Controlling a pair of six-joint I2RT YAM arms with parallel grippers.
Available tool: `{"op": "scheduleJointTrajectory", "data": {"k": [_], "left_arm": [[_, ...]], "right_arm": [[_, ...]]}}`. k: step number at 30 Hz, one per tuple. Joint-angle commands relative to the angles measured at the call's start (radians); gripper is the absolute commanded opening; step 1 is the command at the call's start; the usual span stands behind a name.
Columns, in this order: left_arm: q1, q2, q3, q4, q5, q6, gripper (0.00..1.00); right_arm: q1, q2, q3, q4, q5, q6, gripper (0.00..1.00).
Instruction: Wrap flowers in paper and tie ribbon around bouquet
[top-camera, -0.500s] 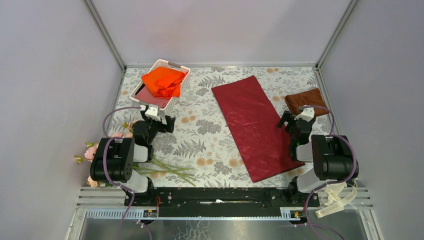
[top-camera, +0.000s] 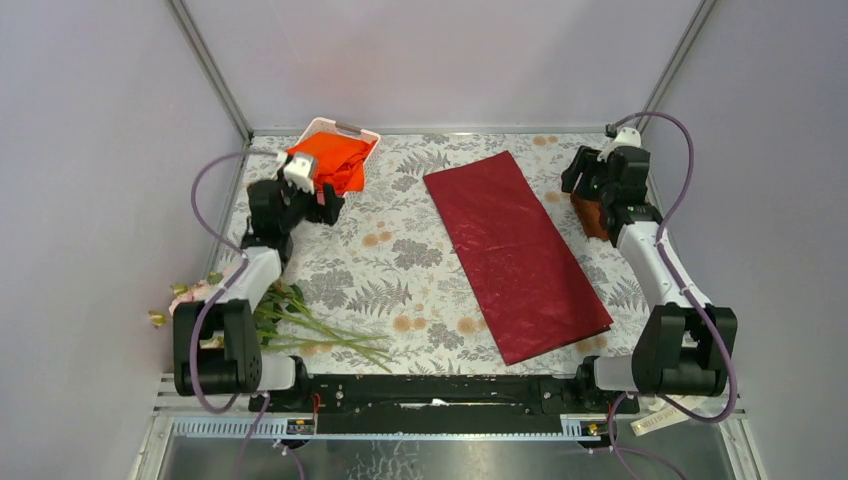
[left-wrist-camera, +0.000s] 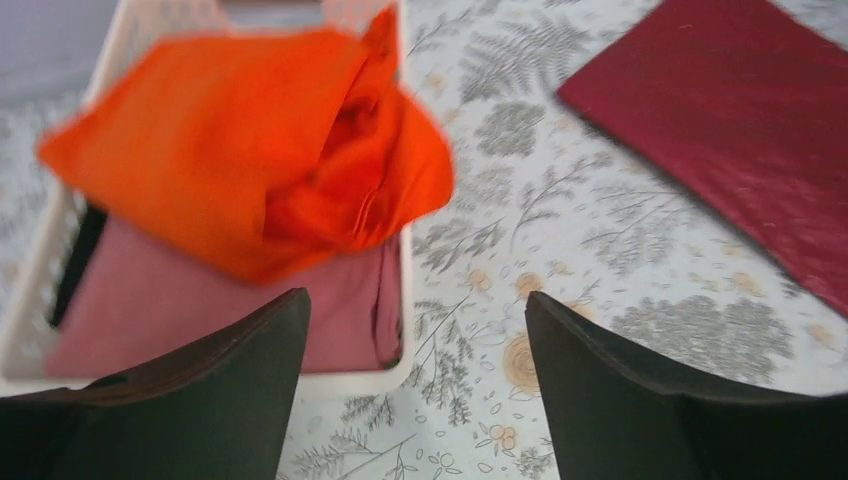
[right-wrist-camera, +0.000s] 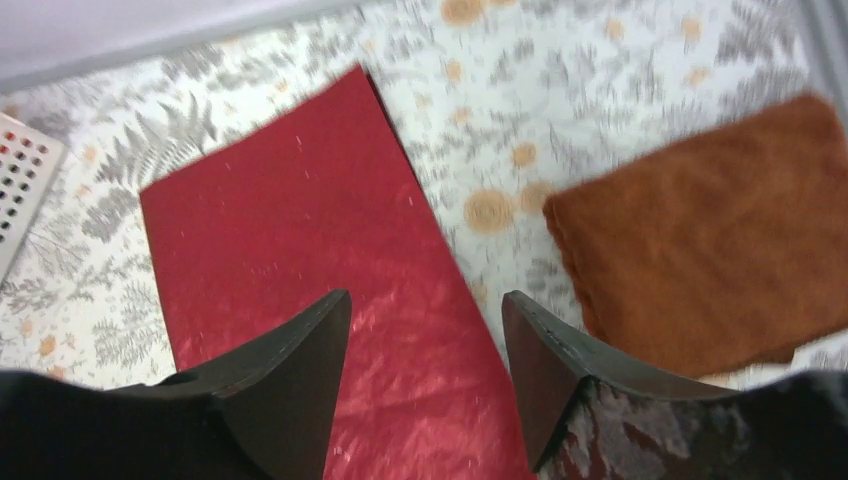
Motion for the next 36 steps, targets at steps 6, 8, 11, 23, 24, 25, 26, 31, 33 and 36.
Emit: {"op": "scheduleJointTrajectory", "data": {"k": [6,8,11,23,24,25,26,31,33,36], "left_arm": [[-0.254,-0.221,0.271,-1.035,0.197,0.454,0.8],[-0.382,-0.24,0.277,-1.111,0.162,0.478,0.78],[-0.584,-0.228,0.27,-1.081,0.101,0.466,0.76],[-0.938,0.323,0.453,-0.68,-0.287,0.467,0.59],[-0.943,0.353,0.47,-0.655,-0.295,0.469,0.58],[-0.949,0.379,0.48,-0.633,-0.302,0.477,0.57],[-0.953,0.405,0.489,-0.618,-0.31,0.492,0.57],[-0.935,0.528,0.5,-0.527,-0.427,0.586,0.53],[-0.891,0.568,0.513,-0.505,-0.437,0.6,0.52],[-0.807,0.618,0.563,-0.488,-0.495,0.601,0.52]], "right_arm": [[0.005,0.104,0.042,-0.475,0.189,0.061,0.48],[0.005,0.141,0.049,-0.505,0.239,0.07,0.48],[0.005,0.208,0.069,-0.536,0.302,0.072,0.47],[0.005,0.445,0.194,-0.622,0.373,0.05,0.32],[0.005,0.467,0.209,-0.635,0.373,0.045,0.31],[0.005,0.485,0.221,-0.647,0.371,0.039,0.3],[0.005,0.498,0.229,-0.658,0.36,0.035,0.28],[0.027,0.525,0.226,-0.692,0.131,0.011,0.17],[0.072,0.528,0.215,-0.701,0.091,0.002,0.18],[0.13,0.515,0.186,-0.682,-0.029,0.006,0.18]]}}
